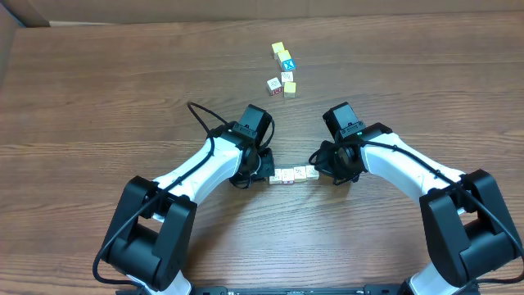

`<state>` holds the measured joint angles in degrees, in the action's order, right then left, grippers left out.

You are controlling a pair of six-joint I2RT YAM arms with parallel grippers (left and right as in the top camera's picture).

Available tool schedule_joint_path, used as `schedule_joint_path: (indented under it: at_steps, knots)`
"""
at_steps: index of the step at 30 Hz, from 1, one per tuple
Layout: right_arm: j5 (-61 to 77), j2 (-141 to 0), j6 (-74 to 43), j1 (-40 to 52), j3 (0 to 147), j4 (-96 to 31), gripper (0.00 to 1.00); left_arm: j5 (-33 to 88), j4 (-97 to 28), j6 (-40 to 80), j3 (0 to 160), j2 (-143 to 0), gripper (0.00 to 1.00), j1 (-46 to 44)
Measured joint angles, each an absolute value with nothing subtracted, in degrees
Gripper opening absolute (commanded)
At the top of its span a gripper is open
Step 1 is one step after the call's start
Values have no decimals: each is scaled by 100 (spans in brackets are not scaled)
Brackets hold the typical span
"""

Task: Flip 4 blocks
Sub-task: 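Close both grippers on the row's two ends, squeezing the blocks together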

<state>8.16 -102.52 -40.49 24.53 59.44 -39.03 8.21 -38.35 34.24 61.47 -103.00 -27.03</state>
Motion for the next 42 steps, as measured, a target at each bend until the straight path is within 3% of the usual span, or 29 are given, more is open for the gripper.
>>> schedule_joint_path:
  at_steps: [42]
  knots:
    - [1103,-10252,-4082,2709,5946,-3813,5,851,-3913,3420,6147,-10300,5,-2703]
